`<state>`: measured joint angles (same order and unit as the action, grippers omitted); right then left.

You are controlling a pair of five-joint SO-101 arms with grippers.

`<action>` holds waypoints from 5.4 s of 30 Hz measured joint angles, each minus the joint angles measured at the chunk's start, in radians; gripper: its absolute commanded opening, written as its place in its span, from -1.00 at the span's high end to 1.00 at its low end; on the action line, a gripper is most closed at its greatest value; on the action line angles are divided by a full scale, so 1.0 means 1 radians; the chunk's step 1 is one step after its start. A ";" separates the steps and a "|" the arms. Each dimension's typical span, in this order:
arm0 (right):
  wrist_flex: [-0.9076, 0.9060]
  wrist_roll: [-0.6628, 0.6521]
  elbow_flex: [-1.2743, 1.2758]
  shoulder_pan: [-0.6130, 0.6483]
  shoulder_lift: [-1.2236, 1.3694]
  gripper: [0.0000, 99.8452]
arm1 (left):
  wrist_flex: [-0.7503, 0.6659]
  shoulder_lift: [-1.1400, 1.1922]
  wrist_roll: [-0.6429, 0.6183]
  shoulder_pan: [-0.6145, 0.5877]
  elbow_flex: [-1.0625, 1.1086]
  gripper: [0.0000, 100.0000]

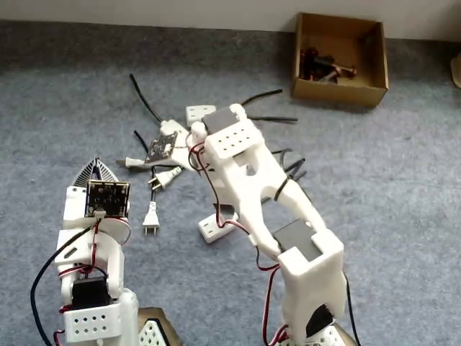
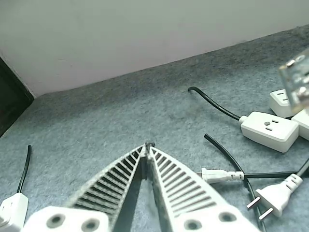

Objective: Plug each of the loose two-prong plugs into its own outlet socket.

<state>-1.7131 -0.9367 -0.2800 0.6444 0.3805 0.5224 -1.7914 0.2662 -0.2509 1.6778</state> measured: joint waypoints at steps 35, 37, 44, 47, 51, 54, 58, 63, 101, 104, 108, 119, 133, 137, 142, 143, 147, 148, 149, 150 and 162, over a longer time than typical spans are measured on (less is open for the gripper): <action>0.038 0.121 -0.012 0.121 0.074 0.99 | 0.000 0.000 0.000 0.000 0.000 0.99; 0.038 0.126 -0.017 0.130 0.092 0.99 | 0.000 0.000 0.000 0.000 0.000 0.99; 0.038 0.127 -0.034 0.143 0.144 0.99 | 0.000 0.000 0.000 0.000 0.000 0.99; 0.038 0.127 -0.034 0.143 0.146 0.99 | 0.000 0.000 0.000 0.000 0.000 0.99; 0.057 0.133 -0.028 0.144 0.146 0.99 | 0.000 0.000 0.000 -0.014 0.000 0.99; 0.064 0.143 -0.028 0.144 0.146 0.99 | 0.000 0.000 0.000 -0.015 0.000 0.99; 0.064 0.143 -0.028 0.144 0.146 0.99 | 0.000 0.000 0.000 -0.015 0.000 0.99; 0.064 0.143 -0.028 0.144 0.146 0.99 | 0.000 0.000 0.000 -0.015 0.000 0.99; 0.058 0.144 -0.026 0.167 0.183 0.85 | 0.000 0.000 0.000 -0.015 0.000 0.99; 0.055 0.144 -0.037 0.167 0.183 0.85 | 0.000 0.000 0.000 -0.015 0.000 0.99; 0.055 0.141 -0.043 0.167 0.178 0.85 | 0.000 0.000 0.000 -0.015 0.000 0.99; 0.055 0.138 -0.043 0.167 0.158 0.78 | 0.000 0.000 0.000 -0.015 0.000 0.99; -0.025 0.190 -0.410 0.132 0.158 0.78 | 0.000 0.000 0.000 -0.017 0.000 0.99; -0.028 0.222 -0.500 0.077 0.158 0.78 | 0.000 0.000 0.000 -0.017 0.000 0.99; -0.029 0.262 -0.578 0.011 0.158 0.78 | 0.000 0.000 0.000 -0.017 0.000 0.99; -0.029 0.276 -0.595 -0.002 0.158 0.78 | 0.000 0.000 0.000 -0.017 0.000 0.99; -0.029 0.330 -0.652 -0.052 0.158 0.78 | 0.000 0.000 0.000 -0.017 0.000 0.99; -0.029 0.342 -0.663 -0.066 0.158 0.78 | 0.000 0.000 0.000 -0.017 0.000 0.99; -0.031 0.356 -0.675 -0.078 0.158 0.78 | 0.000 0.000 0.000 -0.017 0.000 0.99; -0.031 0.370 -0.686 -0.091 0.158 0.78 | 0.000 0.000 0.000 -0.017 0.000 0.99; -0.031 0.463 -0.549 -0.222 -0.195 0.78 | 0.000 0.000 0.000 0.000 0.000 0.99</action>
<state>-1.7438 -0.4733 -0.8293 0.4219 0.1857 0.5224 -1.7914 0.2662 -0.2509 1.6778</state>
